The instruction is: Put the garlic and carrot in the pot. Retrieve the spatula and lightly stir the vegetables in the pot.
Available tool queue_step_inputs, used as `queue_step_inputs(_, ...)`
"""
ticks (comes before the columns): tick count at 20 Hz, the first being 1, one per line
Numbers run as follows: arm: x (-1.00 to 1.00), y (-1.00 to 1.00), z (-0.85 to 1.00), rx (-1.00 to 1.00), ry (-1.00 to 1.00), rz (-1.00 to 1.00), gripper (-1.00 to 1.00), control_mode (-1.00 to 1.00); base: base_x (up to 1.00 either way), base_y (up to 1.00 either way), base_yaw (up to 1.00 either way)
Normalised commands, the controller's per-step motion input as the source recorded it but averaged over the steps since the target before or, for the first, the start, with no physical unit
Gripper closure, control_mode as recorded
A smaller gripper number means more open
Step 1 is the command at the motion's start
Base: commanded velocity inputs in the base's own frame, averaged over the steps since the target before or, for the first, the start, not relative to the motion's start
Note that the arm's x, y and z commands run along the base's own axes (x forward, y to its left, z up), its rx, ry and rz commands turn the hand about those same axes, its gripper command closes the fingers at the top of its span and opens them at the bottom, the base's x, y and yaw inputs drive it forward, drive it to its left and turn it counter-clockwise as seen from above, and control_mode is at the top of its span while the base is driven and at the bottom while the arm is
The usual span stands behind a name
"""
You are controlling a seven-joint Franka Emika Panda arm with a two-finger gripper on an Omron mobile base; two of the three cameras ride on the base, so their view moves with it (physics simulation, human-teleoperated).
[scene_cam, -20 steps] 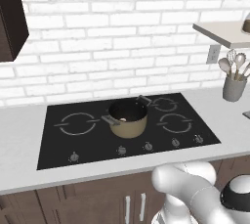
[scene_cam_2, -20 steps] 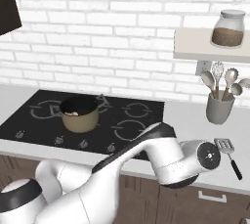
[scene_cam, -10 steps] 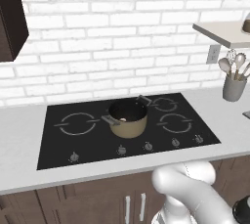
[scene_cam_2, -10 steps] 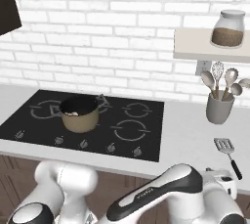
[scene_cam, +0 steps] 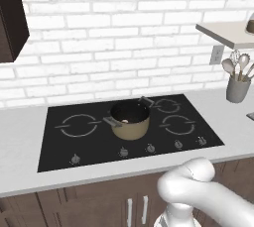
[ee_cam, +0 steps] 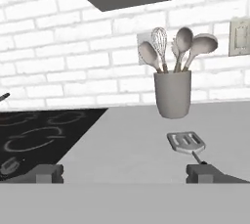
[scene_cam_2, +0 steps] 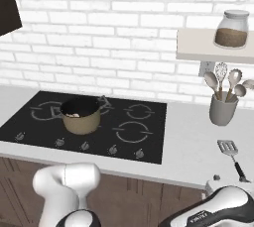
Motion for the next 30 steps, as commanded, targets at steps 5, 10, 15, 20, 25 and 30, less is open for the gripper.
queue_step_inputs(5,0.11,-0.82,-0.35,0.12,-0.07,0.02,-1.00,-1.00,0.00,0.00,0.00)
queue_step_inputs(10,0.32,-0.59,-0.34,0.06,0.02,0.02,-1.00,-1.00,0.00,0.00,0.00)
queue_step_inputs(15,0.34,-0.03,-0.38,0.00,-0.03,0.00,-1.00,-1.00,0.00,0.00,0.00)
queue_step_inputs(20,0.44,0.00,-0.40,0.00,-0.06,0.00,-1.00,-1.00,0.00,0.00,0.00)
queue_step_inputs(25,0.51,-0.05,-0.11,0.00,-0.01,0.00,-1.00,-1.00,0.00,0.00,0.00)
queue_step_inputs(30,0.54,-0.21,-0.26,0.00,0.07,0.00,-1.00,-1.00,0.00,0.00,0.00)
